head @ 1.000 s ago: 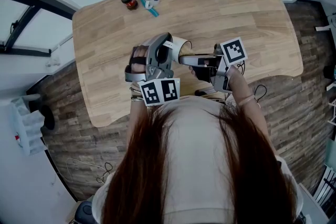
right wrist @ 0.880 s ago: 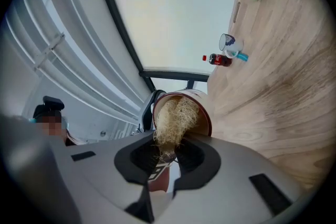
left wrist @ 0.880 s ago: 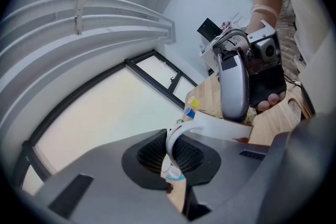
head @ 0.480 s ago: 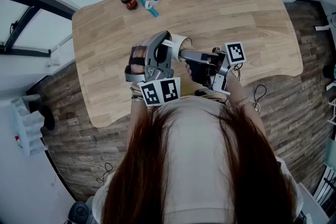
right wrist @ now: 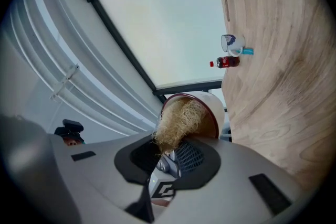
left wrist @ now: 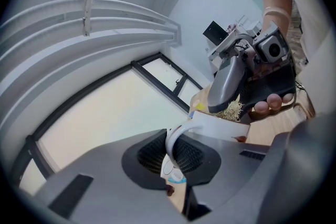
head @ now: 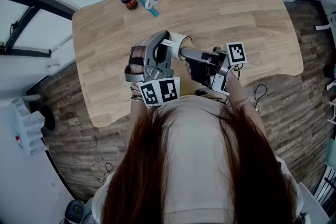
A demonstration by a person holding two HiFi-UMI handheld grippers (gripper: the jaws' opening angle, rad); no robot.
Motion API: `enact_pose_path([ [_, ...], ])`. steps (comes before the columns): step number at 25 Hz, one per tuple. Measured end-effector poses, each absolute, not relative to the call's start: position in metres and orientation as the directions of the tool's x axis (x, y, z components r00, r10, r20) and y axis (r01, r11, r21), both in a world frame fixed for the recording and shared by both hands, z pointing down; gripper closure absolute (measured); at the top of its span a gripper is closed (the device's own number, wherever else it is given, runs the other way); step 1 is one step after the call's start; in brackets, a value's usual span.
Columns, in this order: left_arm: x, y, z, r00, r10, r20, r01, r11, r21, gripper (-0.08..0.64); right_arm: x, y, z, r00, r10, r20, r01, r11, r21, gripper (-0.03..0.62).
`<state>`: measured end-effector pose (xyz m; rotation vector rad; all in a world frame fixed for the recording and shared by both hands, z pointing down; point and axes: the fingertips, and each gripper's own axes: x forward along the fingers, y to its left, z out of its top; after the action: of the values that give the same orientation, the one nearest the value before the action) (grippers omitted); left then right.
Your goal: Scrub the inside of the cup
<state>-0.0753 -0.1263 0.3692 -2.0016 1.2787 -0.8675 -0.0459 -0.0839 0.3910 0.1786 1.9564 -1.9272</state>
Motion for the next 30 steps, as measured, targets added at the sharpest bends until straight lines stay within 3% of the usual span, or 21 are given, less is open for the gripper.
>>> enact_pose_path([
  [7,-0.075,-0.126,0.376,0.354,-0.901,0.251,-0.551,-0.418,-0.722,0.535,-0.046,-0.085,0.393,-0.98,-0.1,-0.171,0.14,0.26,-0.956,0.515],
  [17,-0.073,-0.125,0.379,0.367,-0.889,0.274,-0.539,-0.443,-0.717,0.535,-0.048,-0.075,0.396,-0.999,0.002,0.044,-0.039,0.461,-0.887,0.517],
  [30,-0.07,-0.124,0.383,0.384,-0.872,0.303,-0.535,-0.478,-0.697,0.535,-0.048,-0.062,0.405,-0.919,0.051,0.391,-0.185,0.82,-0.542,0.52],
])
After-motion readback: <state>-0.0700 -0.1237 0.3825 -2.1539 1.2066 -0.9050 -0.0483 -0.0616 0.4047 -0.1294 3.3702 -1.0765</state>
